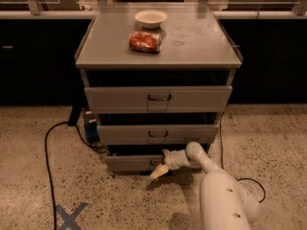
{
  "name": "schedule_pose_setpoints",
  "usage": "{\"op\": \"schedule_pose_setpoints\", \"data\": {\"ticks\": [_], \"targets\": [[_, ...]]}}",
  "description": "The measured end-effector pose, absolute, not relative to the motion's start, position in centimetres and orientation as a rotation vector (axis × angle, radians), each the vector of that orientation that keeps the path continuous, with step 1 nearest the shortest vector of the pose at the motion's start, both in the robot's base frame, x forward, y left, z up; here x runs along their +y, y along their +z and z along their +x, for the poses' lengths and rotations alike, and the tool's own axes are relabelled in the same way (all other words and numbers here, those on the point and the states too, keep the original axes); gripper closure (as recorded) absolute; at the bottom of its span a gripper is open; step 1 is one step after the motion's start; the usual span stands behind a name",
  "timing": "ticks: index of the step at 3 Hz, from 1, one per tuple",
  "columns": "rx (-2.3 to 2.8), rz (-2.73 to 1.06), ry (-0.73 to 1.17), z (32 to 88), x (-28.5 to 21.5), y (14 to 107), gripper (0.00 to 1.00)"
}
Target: Open bottom drawer
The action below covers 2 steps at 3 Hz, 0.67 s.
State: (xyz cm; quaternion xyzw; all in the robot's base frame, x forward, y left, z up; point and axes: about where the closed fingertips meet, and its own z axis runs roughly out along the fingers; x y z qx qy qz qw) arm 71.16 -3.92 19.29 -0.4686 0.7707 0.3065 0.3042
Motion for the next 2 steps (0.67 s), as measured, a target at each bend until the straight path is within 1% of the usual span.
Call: {"op": "schedule_pose_setpoints", "data": {"ticks": [1,2], "targets": [[2.042,-1.241,0.812,71.2,-3.9,19.7,0.0],[2.118,-1.314,0.917,67.4,-4.7,20.4,0.0]]}}
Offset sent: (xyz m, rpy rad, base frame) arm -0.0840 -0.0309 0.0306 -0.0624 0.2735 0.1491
